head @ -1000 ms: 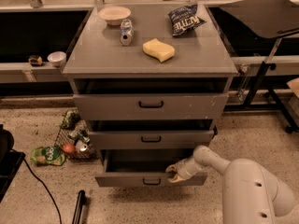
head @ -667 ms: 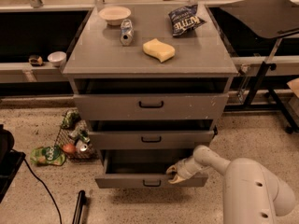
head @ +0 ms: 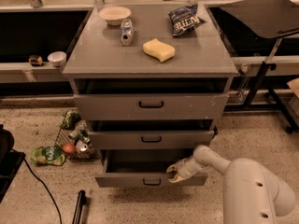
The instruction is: Open bottom drawer
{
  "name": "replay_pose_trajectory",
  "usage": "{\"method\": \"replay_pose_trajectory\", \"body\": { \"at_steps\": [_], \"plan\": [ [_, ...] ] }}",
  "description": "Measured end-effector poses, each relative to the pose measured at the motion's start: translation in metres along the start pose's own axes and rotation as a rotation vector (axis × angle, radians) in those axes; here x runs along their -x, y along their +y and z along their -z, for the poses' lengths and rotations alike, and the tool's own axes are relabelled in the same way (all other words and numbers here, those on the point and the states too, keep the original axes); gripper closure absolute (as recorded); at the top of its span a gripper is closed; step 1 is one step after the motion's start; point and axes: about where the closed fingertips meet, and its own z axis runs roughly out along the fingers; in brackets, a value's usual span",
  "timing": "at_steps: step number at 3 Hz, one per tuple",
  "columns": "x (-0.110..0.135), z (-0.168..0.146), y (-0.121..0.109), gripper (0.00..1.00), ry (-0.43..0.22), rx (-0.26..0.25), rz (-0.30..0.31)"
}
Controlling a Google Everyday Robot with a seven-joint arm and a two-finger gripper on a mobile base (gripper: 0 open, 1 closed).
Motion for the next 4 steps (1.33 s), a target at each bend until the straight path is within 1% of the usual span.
{"method": "replay_pose_trajectory", "body": {
  "at_steps": [1,2,3,4],
  "plan": [
    [0.0,0.0,0.0,0.16,0.0,0.0,0.0],
    [0.0,-0.0001,0.0,0.0,0.0,0.0,0.0],
    [0.0,-0.0001,0.0,0.0,0.0,0.0,0.0],
    [-0.003,-0.007,0.0082,0.0,0.014,0.05,-0.041]
  ]
}}
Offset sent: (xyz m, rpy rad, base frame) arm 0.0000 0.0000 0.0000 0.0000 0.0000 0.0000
